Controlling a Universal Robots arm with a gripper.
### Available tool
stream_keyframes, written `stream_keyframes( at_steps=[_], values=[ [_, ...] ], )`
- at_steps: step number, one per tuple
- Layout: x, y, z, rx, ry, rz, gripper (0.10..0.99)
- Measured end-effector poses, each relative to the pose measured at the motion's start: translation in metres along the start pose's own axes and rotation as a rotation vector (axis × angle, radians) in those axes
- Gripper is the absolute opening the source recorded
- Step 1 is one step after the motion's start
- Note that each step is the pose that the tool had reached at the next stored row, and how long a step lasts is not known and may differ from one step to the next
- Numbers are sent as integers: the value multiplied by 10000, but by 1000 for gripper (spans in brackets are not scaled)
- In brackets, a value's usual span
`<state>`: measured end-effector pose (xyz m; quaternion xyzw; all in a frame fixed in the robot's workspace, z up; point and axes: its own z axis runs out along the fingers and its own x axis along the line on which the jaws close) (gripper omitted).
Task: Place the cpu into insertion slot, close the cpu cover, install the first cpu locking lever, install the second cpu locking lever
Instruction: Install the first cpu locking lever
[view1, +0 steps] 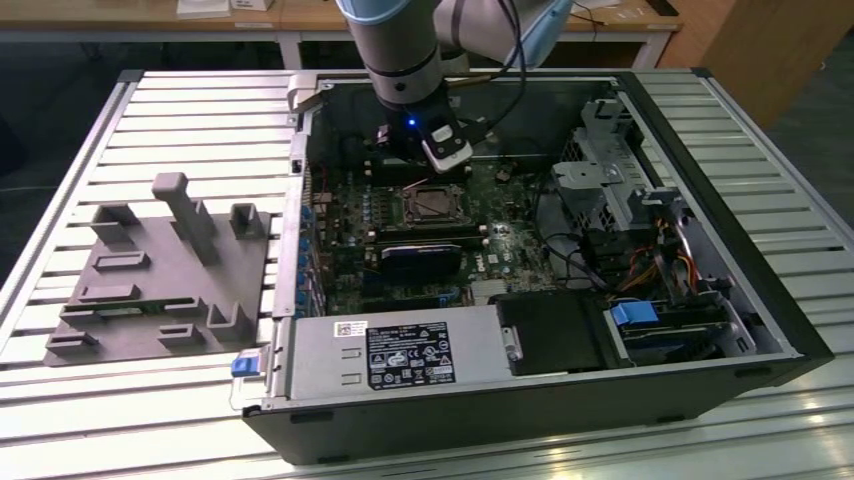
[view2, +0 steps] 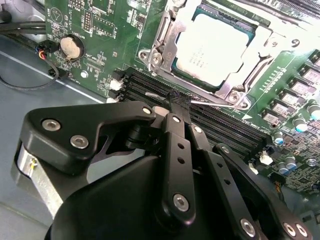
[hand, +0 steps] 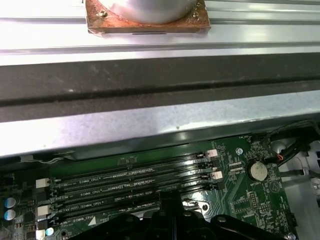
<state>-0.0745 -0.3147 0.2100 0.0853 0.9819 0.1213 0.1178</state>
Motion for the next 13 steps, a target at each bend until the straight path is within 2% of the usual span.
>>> stream_keyframes(
  at_steps=[13],
  values=[
    [25,9,13,108,-153,465,102]
  ],
)
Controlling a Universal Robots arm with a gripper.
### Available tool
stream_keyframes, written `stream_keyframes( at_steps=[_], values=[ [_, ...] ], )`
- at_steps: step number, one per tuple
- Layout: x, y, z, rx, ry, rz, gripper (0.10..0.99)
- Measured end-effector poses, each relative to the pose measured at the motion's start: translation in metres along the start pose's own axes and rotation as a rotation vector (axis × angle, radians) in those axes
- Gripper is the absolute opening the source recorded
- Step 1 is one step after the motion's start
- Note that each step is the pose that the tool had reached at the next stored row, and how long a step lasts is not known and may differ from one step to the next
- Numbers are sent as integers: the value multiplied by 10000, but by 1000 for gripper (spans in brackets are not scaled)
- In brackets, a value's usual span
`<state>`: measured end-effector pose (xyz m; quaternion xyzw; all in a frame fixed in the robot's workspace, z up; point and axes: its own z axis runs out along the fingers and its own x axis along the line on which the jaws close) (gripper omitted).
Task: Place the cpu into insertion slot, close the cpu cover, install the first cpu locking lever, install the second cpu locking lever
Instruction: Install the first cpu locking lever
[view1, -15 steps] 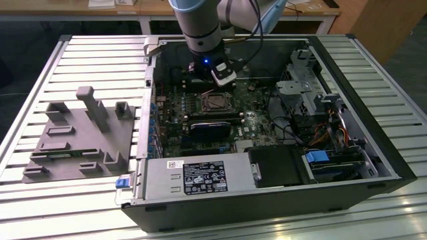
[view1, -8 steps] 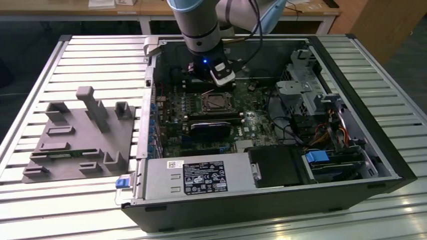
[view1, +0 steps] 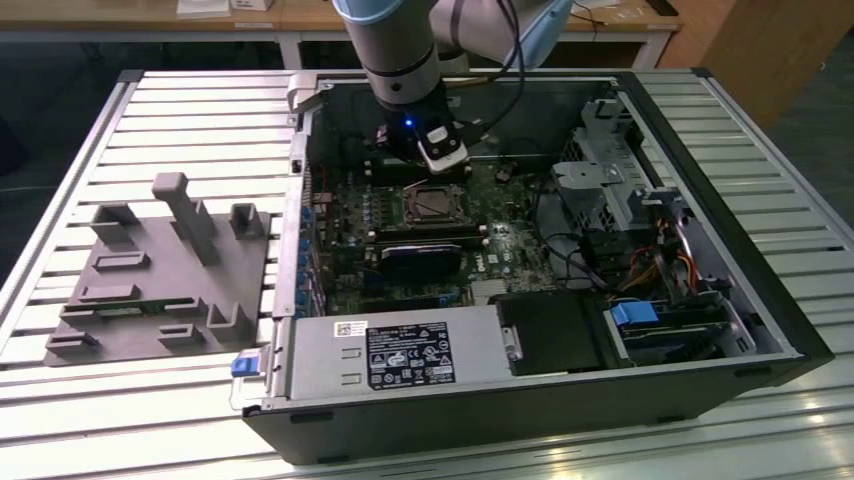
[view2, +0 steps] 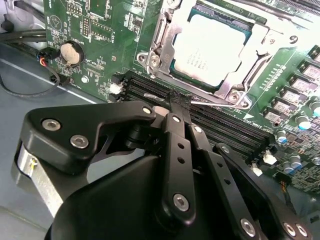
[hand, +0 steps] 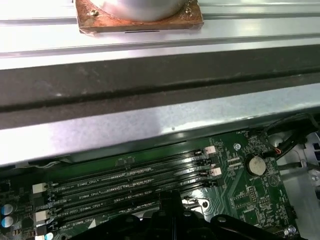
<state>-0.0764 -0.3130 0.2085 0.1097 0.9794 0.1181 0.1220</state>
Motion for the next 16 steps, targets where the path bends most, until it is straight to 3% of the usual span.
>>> stream_keyframes(
  at_steps=[16],
  values=[
    [28,32,20,93,-114,416,102]
  ],
)
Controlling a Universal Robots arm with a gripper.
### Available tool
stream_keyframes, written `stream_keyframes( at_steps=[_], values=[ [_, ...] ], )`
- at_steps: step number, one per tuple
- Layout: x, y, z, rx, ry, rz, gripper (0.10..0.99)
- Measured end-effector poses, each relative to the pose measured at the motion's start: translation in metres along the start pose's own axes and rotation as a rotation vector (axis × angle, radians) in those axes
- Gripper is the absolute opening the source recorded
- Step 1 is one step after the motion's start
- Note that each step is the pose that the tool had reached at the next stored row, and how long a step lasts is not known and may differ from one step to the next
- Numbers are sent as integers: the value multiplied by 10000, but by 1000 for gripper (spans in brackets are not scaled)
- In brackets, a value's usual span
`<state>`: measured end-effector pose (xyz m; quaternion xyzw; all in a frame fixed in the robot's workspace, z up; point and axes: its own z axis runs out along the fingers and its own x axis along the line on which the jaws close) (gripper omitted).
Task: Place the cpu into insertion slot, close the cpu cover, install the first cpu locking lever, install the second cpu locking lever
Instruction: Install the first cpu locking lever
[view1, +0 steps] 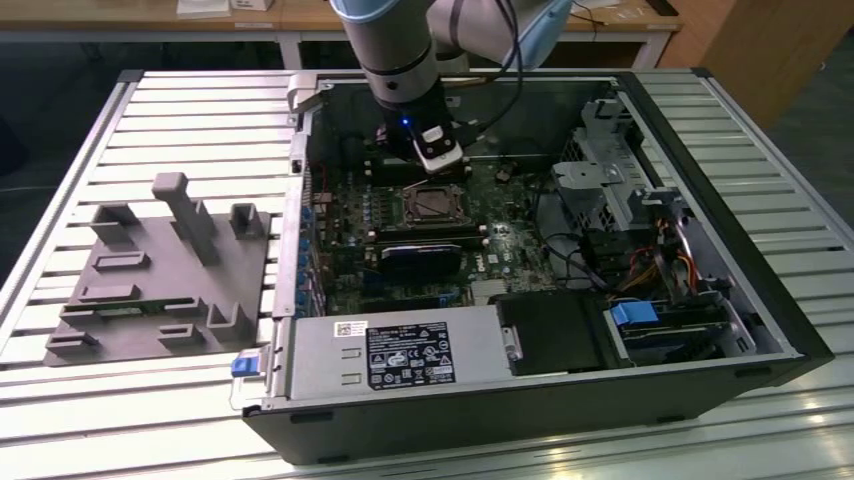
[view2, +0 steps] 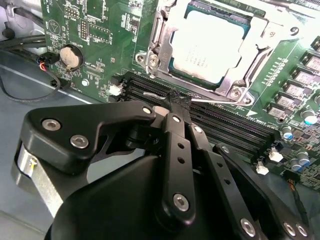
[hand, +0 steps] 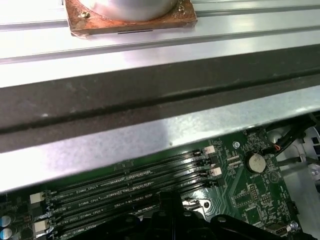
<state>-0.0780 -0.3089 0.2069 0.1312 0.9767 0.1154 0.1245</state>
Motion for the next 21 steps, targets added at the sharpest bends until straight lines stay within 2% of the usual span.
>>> stream_keyframes(
  at_steps=[21],
  values=[
    [28,2,67,100,-117,434,102]
  ],
)
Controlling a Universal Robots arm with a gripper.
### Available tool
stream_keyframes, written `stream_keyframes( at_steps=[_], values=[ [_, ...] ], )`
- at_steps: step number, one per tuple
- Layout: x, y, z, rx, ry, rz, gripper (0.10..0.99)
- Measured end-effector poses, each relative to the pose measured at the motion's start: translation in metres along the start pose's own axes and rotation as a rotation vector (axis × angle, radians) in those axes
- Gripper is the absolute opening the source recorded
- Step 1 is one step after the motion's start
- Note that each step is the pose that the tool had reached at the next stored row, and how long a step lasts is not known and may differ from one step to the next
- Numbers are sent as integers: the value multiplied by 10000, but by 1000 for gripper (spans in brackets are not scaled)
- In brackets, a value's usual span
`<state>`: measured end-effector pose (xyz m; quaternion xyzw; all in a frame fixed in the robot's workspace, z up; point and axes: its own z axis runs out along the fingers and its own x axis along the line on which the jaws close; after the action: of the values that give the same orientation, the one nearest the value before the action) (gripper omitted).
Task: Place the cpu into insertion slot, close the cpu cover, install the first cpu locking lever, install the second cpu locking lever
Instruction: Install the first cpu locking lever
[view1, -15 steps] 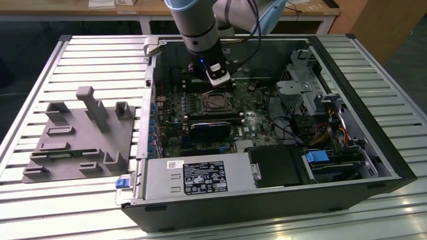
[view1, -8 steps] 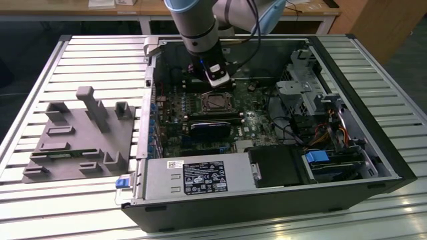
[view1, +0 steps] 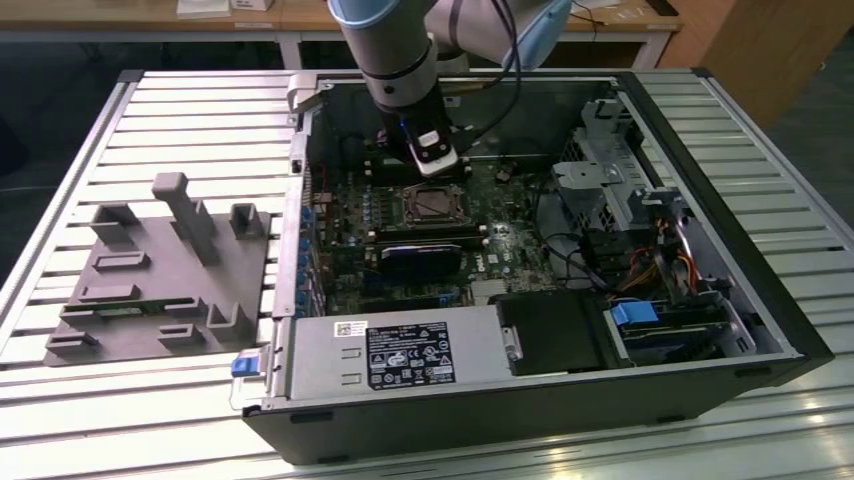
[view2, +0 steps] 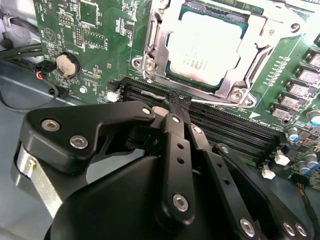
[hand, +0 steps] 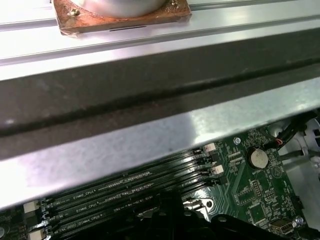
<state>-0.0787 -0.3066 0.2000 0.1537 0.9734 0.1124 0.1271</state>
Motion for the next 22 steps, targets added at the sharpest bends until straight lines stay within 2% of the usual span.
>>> stream_keyframes(
  at_steps=[14,22],
  values=[
    [16,7,47,57,-60,194,102],
    [13,4,81,152,-106,259,102]
  ],
)
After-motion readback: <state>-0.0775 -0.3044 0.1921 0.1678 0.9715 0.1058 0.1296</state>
